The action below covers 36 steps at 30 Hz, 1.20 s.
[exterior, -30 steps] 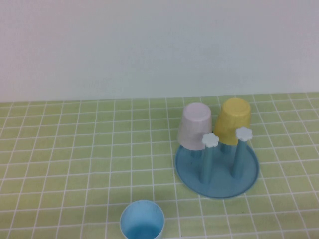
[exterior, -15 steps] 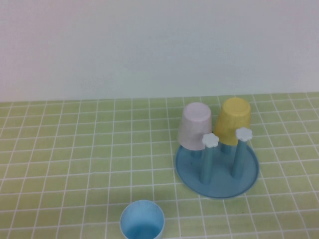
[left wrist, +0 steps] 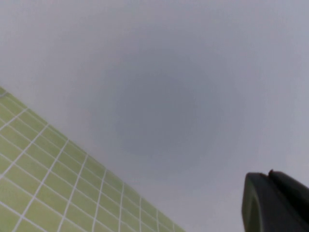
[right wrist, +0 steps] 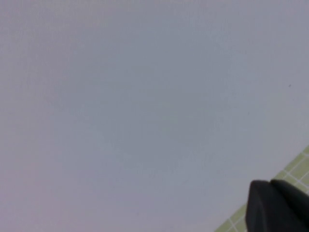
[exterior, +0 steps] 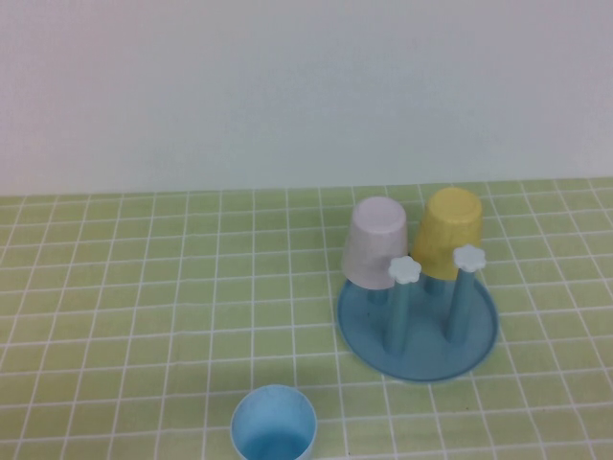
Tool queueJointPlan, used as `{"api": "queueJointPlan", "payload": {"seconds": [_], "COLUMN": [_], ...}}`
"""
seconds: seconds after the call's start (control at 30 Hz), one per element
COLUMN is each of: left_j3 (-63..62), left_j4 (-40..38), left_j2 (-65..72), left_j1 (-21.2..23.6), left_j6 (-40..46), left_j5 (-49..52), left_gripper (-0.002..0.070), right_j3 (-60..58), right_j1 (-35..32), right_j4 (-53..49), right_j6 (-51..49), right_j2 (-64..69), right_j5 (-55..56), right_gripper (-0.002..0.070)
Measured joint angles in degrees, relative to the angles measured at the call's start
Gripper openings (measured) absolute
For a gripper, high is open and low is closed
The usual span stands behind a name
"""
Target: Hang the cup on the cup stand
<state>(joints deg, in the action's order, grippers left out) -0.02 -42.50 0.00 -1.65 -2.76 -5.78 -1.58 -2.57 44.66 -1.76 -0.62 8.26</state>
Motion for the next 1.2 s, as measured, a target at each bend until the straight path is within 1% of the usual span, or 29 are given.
{"api": "queueJointPlan", "payload": {"seconds": [0.17, 0.27, 0.33, 0.47, 0.6, 0.7, 0.77, 0.87, 0.97, 1.03, 1.1, 1.2], "left_j3": [-0.1, -3.1, -6.0, -12.9, -17.1, -18.1, -18.1, -18.1, -18.1, -18.1, -18.1, -18.3], "left_j4": [-0.3, 0.7, 3.3, 8.9, 9.4, 9.4, 9.6, 8.6, 3.4, 2.7, 2.8, 2.2], "left_j2": [0.0, 0.0, 0.0, -0.1, 0.0, 0.8, 0.8, 0.8, 0.8, 0.9, 1.7, 4.7], "left_j1": [0.0, 0.0, 0.0, 0.0, 0.0, 0.0, 0.0, 0.0, 0.0, 0.0, 0.0, 0.0], "left_j6": [-4.6, -4.2, -2.0, 4.7, 14.3, 18.7, 20.6, 20.7, 20.5, 20.9, 21.8, 25.1], "left_j5": [1.2, 1.7, 2.1, 9.3, 19.9, 24.6, 25.2, 24.9, 23.6, 24.6, 27.0, 30.6], "left_gripper": [-0.0002, -0.0002, -0.0001, -0.0002, -0.0002, -0.0002, -0.0002, -0.0001, -0.0001, -0.0002, -0.0002, -0.0002], "right_j3": [3.6, 8.8, 12.2, 17.4, 22.2, 25.3, 27.3, 29.8, 30.3, 30.4, 30.4, 30.5], "right_j1": [0.0, 0.0, 0.0, 0.0, 0.0, 0.0, 0.0, 0.0, 0.2, 0.5, 1.4, 4.5], "right_j4": [-8.5, -14.5, -18.4, -24.7, -28.0, -28.9, -29.1, -28.7, -25.0, -21.0, -19.0, -18.0], "right_j6": [0.7, 0.8, 1.1, 1.8, 2.2, 2.2, 2.2, 2.2, 2.3, 2.4, 4.1, 10.4], "right_j2": [0.0, 0.0, 0.0, 0.0, 2.3, 7.8, 12.2, 18.5, 20.9, 21.1, 21.4, 23.0], "right_j5": [-2.2, -2.5, -2.5, -2.9, -7.3, -13.4, -17.6, -21.6, -22.6, -23.7, -25.3, -26.7], "right_gripper": [-0.0001, -0.0001, -0.0001, -0.0001, -0.0001, -0.0001, -0.0001, -0.0001, -0.0001, -0.0001, -0.0001, -0.0001]}}
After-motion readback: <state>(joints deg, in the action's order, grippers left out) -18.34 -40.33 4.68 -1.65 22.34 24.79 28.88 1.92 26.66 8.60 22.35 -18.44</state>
